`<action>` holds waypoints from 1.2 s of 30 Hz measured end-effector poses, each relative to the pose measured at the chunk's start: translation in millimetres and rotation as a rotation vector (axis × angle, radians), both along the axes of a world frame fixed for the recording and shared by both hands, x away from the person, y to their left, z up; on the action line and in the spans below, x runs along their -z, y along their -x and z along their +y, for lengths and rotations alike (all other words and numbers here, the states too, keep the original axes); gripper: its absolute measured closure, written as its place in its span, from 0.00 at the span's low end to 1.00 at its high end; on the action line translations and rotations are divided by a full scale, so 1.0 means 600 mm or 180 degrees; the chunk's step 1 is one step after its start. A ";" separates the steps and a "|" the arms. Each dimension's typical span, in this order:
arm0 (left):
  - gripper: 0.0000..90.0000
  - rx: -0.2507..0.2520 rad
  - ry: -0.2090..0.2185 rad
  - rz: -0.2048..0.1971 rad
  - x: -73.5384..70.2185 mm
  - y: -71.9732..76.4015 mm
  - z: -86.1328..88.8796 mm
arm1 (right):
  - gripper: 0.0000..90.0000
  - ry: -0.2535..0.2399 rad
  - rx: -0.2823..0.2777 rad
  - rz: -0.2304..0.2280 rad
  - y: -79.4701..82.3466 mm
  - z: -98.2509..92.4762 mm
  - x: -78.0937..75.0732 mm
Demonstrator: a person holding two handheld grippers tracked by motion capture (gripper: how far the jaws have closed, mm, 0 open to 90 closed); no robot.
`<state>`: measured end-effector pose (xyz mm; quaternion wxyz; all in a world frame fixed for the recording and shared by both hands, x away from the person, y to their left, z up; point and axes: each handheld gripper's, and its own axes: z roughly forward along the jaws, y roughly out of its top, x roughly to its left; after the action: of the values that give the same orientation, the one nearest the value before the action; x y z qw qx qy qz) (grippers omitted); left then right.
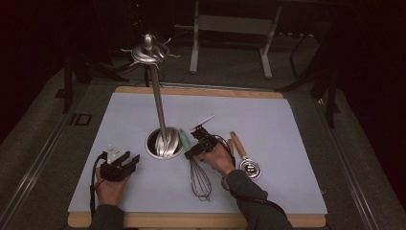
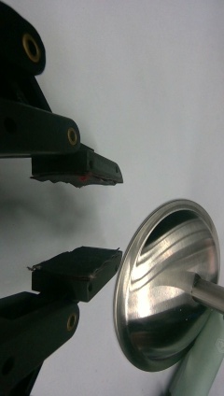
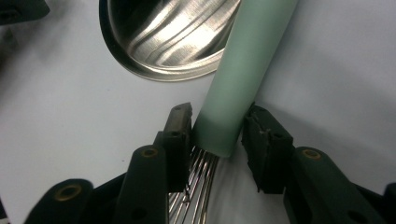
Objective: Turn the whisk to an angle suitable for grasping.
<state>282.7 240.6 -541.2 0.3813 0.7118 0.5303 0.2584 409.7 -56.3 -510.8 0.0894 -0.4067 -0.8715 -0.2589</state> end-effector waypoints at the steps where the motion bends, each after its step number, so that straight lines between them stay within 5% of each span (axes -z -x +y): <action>1: 0.63 0.0000 0.0002 0.0001 0.000 0.000 0.000 | 0.71 -0.0001 0.0027 0.0031 -0.002 0.001 0.000; 13: 0.63 -0.0004 0.0004 -0.0008 0.000 0.000 0.000 | 0.77 -0.0193 0.0297 0.0136 -0.003 0.000 -0.013; 22: 0.63 -0.0008 0.0012 -0.0024 0.000 0.001 0.001 | 0.77 -0.0407 0.0312 -0.0068 0.006 -0.021 -0.051; 36: 0.63 -0.0032 0.0063 0.0017 0.000 -0.001 0.004 | 0.77 -0.0527 0.0310 -0.0415 0.011 -0.056 -0.101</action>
<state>283.5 242.7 -541.3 0.3857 0.7060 0.5373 0.2532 403.4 -90.1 -450.4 0.0531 -0.4221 -0.8303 -0.3600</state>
